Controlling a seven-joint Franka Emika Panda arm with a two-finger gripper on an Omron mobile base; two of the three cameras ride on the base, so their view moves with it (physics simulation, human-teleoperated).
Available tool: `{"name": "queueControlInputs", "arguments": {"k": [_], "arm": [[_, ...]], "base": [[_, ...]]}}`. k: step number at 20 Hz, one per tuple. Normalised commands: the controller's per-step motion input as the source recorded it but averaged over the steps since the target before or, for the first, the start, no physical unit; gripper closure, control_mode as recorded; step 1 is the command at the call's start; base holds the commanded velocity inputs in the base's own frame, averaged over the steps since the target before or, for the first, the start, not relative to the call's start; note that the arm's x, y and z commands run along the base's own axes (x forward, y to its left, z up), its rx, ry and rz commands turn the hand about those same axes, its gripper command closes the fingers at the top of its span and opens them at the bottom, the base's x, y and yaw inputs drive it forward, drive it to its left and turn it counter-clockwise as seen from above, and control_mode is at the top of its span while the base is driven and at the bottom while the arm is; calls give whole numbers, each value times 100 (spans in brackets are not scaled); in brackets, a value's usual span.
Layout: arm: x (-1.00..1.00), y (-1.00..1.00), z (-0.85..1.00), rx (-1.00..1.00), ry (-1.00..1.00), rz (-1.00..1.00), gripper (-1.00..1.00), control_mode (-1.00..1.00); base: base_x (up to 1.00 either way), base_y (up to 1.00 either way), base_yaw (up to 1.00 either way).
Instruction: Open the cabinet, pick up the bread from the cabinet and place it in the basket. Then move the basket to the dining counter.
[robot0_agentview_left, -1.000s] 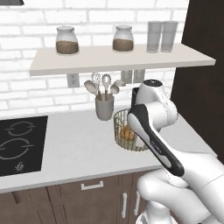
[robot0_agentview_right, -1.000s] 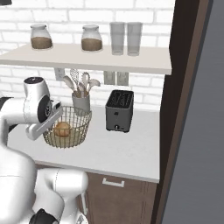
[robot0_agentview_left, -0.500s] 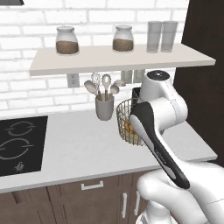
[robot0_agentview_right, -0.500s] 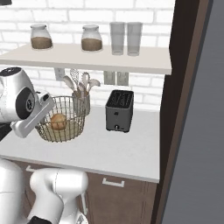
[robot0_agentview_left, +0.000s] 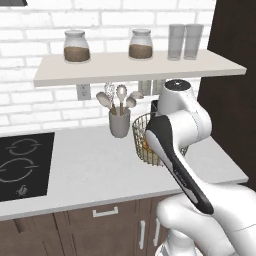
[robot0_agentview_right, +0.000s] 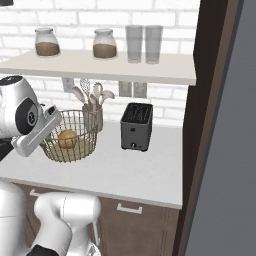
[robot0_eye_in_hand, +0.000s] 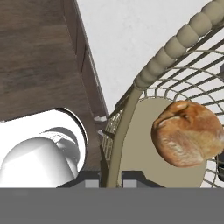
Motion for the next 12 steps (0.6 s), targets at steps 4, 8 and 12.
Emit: {"name": "queueControlInputs", "arguments": {"k": [4, 8, 12], "arm": [[-11, 0, 0, 0, 0, 0, 100, -100], [0, 0, 0, 0, 0, 0, 100, 100], [0, 0, 0, 0, 0, 0, 100, 100]], "base": [[0, 0, 0], [-100, -3, 3], [-65, -1, 61]]}}
